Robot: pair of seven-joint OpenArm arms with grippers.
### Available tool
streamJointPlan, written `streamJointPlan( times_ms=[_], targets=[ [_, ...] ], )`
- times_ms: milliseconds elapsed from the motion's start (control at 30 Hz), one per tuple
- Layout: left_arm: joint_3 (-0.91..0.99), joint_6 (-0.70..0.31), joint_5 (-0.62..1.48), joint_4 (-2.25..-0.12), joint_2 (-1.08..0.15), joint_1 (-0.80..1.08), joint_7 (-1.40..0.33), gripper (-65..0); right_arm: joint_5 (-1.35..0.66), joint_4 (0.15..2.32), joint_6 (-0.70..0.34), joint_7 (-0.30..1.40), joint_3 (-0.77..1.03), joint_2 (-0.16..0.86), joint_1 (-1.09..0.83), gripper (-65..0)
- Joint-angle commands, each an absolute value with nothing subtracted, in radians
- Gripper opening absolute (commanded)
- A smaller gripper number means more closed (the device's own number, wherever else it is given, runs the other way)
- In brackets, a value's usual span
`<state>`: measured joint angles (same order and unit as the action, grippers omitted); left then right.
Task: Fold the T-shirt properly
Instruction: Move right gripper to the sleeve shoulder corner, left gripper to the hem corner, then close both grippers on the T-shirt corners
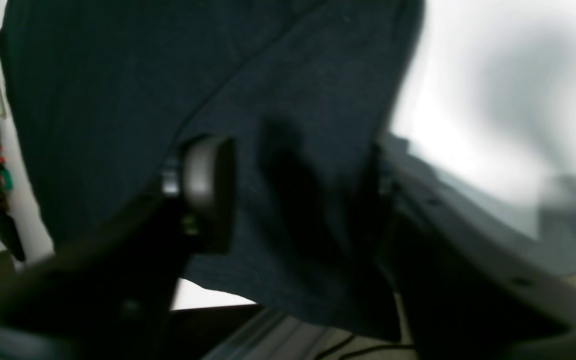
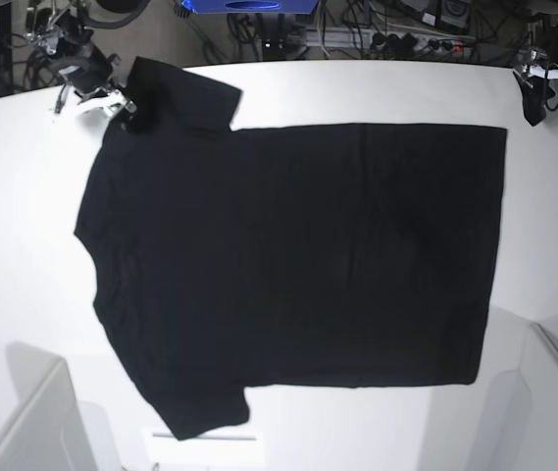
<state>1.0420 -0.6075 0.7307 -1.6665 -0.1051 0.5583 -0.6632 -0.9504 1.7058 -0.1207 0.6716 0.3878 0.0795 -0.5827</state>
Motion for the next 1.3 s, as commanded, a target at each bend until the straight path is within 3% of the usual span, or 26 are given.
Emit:
streamJointPlan(
  times_ms=[0,100,933,1100,1267],
  targets=[
    [1.050,-0.618,0.745,-1.666,-0.117,0.553,-0.644,-14.0,-0.928,1.702,-0.099,0.710,0.386,0.084,-0.601,-44.3],
    [1.044,-0.618,0.745,-1.616,-0.119,0.527,-0.645,-14.0,-0.928,1.702,-0.101,0.713,0.384,0.084,-0.598,-65.0],
    [0.799,-0.582,0.743,-1.432,-0.125,0.397,-0.645,-14.6,-0.928,1.702,-0.099,0.714,0.390,0.084,-0.601,-65.0],
    [0.792,-0.564,0.743,-1.400,-0.122,0.378,-0.645,-30.3,-0.928,1.702,-0.099,0.714,0.390,0.084,-0.601,-65.0],
    [0.792,-0.564,0.743,-1.397,-0.122,0.372,-0.645,-37.5,-0.928,1.702,-0.099,0.714,0.392,0.084,-0.601,-65.0]
  ],
)
